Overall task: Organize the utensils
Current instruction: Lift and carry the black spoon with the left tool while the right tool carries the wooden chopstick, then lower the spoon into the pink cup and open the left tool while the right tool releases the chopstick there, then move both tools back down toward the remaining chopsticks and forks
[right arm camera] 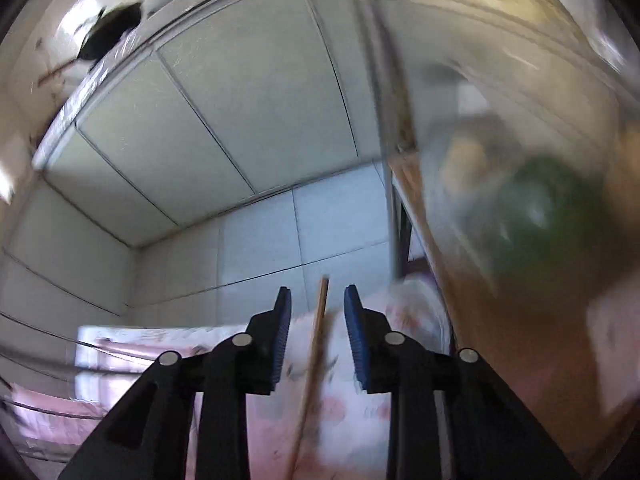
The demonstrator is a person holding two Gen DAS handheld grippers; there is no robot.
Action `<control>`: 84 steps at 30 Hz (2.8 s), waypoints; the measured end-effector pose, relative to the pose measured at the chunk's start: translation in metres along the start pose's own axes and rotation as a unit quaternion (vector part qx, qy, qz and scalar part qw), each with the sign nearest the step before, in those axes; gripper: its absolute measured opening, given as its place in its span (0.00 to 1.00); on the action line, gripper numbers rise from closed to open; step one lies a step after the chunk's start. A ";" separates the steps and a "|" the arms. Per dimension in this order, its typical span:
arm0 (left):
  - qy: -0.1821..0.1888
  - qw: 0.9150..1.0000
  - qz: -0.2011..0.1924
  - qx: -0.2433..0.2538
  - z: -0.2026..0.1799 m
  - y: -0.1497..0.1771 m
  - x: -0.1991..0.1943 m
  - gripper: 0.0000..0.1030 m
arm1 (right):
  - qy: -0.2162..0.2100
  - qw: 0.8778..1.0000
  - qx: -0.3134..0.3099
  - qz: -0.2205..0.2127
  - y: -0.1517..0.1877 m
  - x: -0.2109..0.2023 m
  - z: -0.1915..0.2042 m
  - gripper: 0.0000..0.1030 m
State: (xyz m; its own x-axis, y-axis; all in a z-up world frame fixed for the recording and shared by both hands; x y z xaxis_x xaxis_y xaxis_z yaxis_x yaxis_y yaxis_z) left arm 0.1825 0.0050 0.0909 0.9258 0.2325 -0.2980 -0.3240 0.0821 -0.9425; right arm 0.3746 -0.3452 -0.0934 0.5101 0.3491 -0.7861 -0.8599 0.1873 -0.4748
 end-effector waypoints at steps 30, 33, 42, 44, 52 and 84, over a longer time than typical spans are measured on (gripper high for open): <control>-0.008 1.000 -0.014 -0.026 0.022 -0.001 -0.008 0.04 | 0.038 0.975 -0.107 -0.193 0.003 -0.119 0.065 0.05; -0.022 0.999 -0.027 -0.017 0.024 -0.004 -0.014 0.04 | 0.029 0.954 -0.125 -0.270 0.010 -0.183 0.084 0.06; -0.031 0.999 -0.040 -0.006 0.022 0.001 -0.019 0.04 | -0.057 0.882 -0.120 -0.453 0.029 -0.324 0.125 0.06; -0.030 0.999 -0.040 0.003 0.019 0.006 -0.017 0.04 | -0.060 0.870 -0.125 -0.473 0.033 -0.329 0.131 0.06; -0.021 0.999 -0.034 0.027 0.008 0.021 -0.003 0.04 | -0.061 0.861 -0.113 -0.492 0.037 -0.286 0.136 0.06; 0.087 0.992 0.094 -0.008 0.013 0.036 0.001 0.31 | -0.052 0.959 -0.127 -0.247 0.069 -0.198 0.119 0.28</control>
State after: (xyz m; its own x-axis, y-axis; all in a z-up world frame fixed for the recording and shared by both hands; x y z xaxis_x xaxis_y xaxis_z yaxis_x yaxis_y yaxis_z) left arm 0.1692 0.0211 0.0582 0.8694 0.0716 -0.4889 -0.4921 0.0381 -0.8697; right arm 0.2116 -0.2926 0.0767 0.8384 0.3670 -0.4029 -0.4746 0.1282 -0.8708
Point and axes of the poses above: each gripper's, at about its wrist camera, not at the fingertips, and x roughly the way its jaws point, z to its left, y to its underside, the point moved 4 cm from there along x, roughly the way its jaws point, and after that the axes turned 8 degrees about -y, right-handed, at the moved point
